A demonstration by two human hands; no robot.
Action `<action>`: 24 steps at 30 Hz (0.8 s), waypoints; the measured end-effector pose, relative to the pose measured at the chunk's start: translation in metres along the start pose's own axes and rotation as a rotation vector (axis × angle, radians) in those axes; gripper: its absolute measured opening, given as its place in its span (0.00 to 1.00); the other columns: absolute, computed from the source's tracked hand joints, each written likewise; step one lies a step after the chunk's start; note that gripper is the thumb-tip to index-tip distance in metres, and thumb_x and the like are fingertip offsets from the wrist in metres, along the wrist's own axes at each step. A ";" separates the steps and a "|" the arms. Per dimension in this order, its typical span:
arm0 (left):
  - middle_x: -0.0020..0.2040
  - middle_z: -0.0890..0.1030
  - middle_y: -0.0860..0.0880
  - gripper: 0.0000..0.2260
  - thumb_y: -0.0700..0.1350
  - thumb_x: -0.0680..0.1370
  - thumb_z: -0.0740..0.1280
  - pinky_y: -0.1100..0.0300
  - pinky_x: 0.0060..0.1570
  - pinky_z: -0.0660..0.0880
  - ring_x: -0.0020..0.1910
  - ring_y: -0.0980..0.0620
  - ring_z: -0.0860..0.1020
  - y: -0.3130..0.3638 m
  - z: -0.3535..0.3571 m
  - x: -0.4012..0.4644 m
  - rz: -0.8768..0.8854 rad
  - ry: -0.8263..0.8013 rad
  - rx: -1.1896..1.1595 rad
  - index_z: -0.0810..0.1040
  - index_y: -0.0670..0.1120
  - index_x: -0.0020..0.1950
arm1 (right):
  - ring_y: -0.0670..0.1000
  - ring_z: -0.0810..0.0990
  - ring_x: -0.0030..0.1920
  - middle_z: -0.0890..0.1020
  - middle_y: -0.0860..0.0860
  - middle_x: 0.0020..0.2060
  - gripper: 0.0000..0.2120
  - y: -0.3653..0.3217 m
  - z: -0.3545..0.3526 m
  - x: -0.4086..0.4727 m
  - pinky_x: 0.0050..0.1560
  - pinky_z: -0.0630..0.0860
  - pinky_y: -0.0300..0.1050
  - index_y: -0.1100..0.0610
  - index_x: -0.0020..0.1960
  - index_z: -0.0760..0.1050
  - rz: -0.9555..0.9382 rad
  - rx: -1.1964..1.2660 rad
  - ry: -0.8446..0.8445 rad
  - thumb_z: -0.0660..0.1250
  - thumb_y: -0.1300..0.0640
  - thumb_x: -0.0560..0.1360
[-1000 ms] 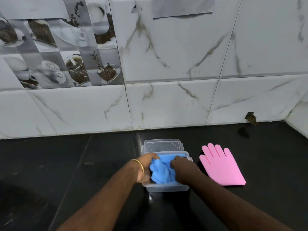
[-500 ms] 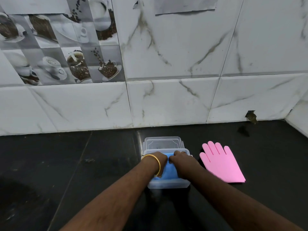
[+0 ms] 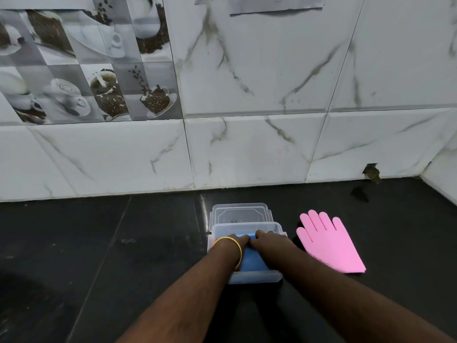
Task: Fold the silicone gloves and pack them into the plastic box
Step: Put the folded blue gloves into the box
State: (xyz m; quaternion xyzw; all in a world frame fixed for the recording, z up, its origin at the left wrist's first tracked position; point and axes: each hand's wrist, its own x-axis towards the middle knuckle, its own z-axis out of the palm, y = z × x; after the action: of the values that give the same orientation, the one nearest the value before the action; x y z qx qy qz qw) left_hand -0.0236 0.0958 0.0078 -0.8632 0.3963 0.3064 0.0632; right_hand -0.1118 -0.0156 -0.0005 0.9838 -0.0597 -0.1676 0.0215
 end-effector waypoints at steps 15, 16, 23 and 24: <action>0.74 0.63 0.41 0.43 0.44 0.70 0.75 0.42 0.70 0.65 0.71 0.39 0.66 -0.004 0.006 0.016 -0.006 -0.065 0.006 0.53 0.50 0.78 | 0.61 0.75 0.60 0.71 0.58 0.63 0.24 0.002 0.014 0.013 0.55 0.75 0.56 0.54 0.72 0.65 -0.067 0.021 0.026 0.64 0.59 0.78; 0.74 0.62 0.41 0.43 0.44 0.70 0.74 0.43 0.70 0.64 0.71 0.39 0.66 -0.005 0.007 0.016 0.001 -0.064 0.012 0.52 0.50 0.78 | 0.61 0.74 0.60 0.71 0.58 0.63 0.23 0.002 0.014 0.013 0.56 0.75 0.57 0.54 0.72 0.65 -0.069 0.024 0.024 0.64 0.59 0.78; 0.74 0.63 0.40 0.42 0.47 0.71 0.74 0.42 0.69 0.65 0.70 0.38 0.67 -0.007 0.007 0.016 0.014 -0.054 0.054 0.51 0.51 0.78 | 0.63 0.74 0.61 0.71 0.60 0.64 0.23 0.000 0.011 0.012 0.58 0.73 0.58 0.56 0.73 0.64 -0.068 0.025 0.007 0.61 0.60 0.79; 0.74 0.63 0.40 0.42 0.46 0.71 0.74 0.42 0.69 0.65 0.70 0.38 0.67 -0.006 0.006 0.015 0.010 -0.061 0.063 0.51 0.51 0.78 | 0.63 0.74 0.62 0.71 0.60 0.64 0.23 0.000 0.010 0.010 0.58 0.73 0.58 0.56 0.73 0.64 -0.065 0.025 0.005 0.61 0.60 0.79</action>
State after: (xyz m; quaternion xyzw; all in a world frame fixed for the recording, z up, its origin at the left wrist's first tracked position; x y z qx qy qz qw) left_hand -0.0146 0.0927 -0.0062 -0.8490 0.4078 0.3205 0.1008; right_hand -0.1055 -0.0170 -0.0137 0.9859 -0.0296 -0.1648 0.0039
